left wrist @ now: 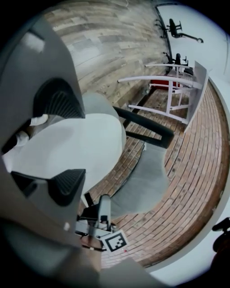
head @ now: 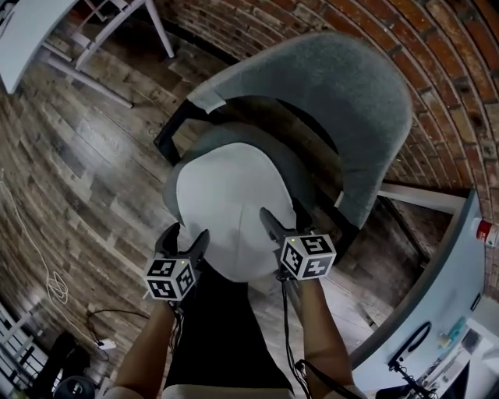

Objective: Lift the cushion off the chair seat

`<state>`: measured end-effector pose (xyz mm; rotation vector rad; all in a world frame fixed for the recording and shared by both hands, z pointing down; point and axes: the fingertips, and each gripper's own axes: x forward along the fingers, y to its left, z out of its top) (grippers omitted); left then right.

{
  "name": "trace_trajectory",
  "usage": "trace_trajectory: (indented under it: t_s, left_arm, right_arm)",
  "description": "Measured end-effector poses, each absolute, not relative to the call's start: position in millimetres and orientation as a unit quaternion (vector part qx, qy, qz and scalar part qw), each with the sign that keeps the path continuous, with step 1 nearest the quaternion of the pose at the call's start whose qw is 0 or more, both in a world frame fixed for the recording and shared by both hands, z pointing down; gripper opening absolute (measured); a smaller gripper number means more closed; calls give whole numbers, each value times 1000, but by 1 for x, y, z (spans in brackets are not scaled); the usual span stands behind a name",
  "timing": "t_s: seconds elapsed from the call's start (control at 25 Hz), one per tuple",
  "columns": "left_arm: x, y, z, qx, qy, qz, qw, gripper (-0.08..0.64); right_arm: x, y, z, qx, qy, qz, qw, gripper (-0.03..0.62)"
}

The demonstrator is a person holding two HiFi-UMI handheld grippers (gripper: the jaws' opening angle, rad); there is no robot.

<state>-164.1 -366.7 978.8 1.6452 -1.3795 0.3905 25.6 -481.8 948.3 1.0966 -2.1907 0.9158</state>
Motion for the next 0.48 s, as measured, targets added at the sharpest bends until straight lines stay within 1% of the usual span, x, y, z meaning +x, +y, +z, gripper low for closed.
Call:
trace_trajectory:
  t_s: [0.08, 0.2, 0.48]
  left_arm:
    - [-163, -365, 990, 662, -558, 154, 476, 338]
    - [-160, -362, 1003, 654, -550, 142, 499, 374]
    - [-161, -355, 1019, 633, -552, 129, 527, 374]
  right_arm:
    - [28, -485, 960, 404, -808, 335, 267, 403]
    - [34, -489, 976, 405, -804, 337, 276, 411]
    - [42, -492, 1003, 400, -795, 340, 305, 411]
